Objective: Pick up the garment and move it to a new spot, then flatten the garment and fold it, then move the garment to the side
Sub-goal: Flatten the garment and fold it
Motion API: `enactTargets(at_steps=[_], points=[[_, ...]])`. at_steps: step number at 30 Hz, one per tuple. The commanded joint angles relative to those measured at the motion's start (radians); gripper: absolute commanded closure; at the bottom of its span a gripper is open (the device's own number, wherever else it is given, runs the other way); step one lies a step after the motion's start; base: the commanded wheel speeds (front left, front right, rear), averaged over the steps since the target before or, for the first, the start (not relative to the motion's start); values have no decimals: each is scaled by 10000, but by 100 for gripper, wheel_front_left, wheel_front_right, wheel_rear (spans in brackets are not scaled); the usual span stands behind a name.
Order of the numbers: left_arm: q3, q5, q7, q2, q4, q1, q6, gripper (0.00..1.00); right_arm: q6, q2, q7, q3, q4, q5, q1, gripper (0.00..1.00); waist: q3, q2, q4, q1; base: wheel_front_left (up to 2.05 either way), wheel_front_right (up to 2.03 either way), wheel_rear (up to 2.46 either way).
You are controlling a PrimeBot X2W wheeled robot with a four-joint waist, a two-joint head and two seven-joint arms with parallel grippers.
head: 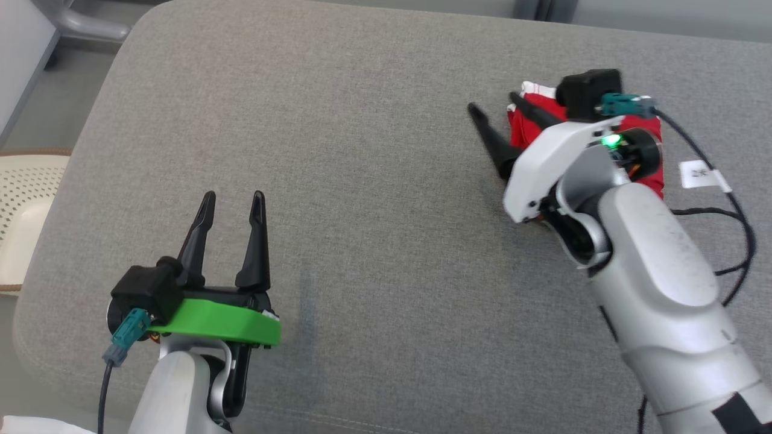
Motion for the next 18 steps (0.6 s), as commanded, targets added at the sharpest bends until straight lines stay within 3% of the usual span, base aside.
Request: enactTargets(at_steps=[1, 8, 15, 18], points=[[54, 82, -25, 4, 7, 237, -23, 0, -26, -418, -275, -288, -264, -173, 357, 0, -208, 0, -201, 0, 0, 0, 0], [9, 55, -25, 8, -8, 361, -24, 0, -21, -1137, -1189, -1985, -947, -1838, 1536, 0, -371, 0, -387, 0, 0, 0, 0], [-232, -80, -25, 7, -60, 166, -24, 0, -20, -955, -2024, -3171, -279, -3435, 2151, 0, -109, 0, -239, 0, 0, 0, 0], [-262, -85, -25, 9, -25, 102, -23, 0, -20, -824, -2321, -3216, 154, -3899, 2104, 100, -31, 0, -117, 0, 0, 0, 0]])
